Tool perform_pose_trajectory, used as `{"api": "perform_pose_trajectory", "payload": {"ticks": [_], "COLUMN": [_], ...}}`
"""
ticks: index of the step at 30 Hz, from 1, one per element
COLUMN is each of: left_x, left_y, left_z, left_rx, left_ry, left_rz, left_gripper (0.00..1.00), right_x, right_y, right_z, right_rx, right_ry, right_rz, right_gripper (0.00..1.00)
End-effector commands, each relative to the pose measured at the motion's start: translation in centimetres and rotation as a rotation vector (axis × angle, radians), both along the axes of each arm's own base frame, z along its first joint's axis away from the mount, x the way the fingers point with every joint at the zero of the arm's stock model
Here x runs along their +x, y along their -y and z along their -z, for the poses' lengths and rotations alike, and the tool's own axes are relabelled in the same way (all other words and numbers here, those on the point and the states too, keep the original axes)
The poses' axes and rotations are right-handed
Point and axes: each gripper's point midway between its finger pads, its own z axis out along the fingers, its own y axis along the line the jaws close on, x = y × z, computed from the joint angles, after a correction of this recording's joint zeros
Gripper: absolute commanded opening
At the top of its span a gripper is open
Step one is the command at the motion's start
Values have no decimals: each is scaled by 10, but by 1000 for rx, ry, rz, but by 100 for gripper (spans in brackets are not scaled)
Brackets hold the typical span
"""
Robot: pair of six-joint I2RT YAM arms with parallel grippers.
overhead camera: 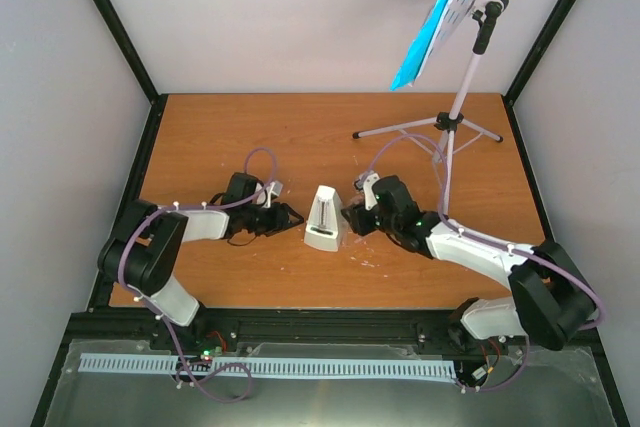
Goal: Pack up the instrument practice props
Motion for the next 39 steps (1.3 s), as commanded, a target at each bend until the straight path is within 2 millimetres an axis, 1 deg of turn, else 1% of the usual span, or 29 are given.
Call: {"api": "perform_pose_trajectory", "payload": {"ticks": [1,6,8,10,12,14,16,17,19,22,23,25,27,29,32,34,35,37,38,39], "left_x": [0,-10,-13,-16,-19,-24,-24,-24,-21,-15,-10,-1,11,24,44,62,68,75,76,77], "left_y": [9,12,16,24,34,46,53,56,58,55,52,42,30,12,-22,-47,-60,-88,-97,-107], "left_z": [-2,0,-2,-4,-6,-7,-8,-9,-16,-31,-39,-54,-75,-98,-139,-179,-197,-230,-246,-256], "left_rx": [-33,-57,-71,-76,-76,-81,-86,-93,-113,-97,-75,-7,53,80,96,142,164,183,188,209], "left_ry": [24,7,4,8,10,12,18,21,39,97,128,197,267,321,399,482,521,597,645,686], "left_rz": [32,35,45,60,77,99,99,96,91,72,62,43,27,0,-52,-100,-130,-198,-224,-257], "left_gripper": [47,44,43,43,43,44,44,44,45,51,56,72,88,98,99,99,100,100,99,99], "right_x": [25,35,40,42,40,38,33,30,25,16,12,3,-8,-17,-31,-40,-46,-51,-53,-54], "right_y": [-12,-22,-20,-15,-4,11,27,36,51,68,70,67,62,58,50,44,37,32,29,25], "right_z": [-22,-25,-28,-32,-30,-28,-30,-28,-32,-39,-43,-56,-70,-80,-95,-108,-112,-118,-119,-119], "right_rx": [48,56,50,44,26,-7,-39,-58,-76,-83,-68,-3,76,128,192,228,246,257,265,278], "right_ry": [78,91,104,121,135,147,168,169,188,211,218,242,273,290,329,378,396,436,447,451], "right_rz": [-14,-46,-35,-15,12,55,102,126,172,225,229,210,193,192,205,215,199,223,228,235], "right_gripper": [46,46,46,46,46,46,46,47,47,47,47,46,45,45,45,45,45,45,45,45]}}
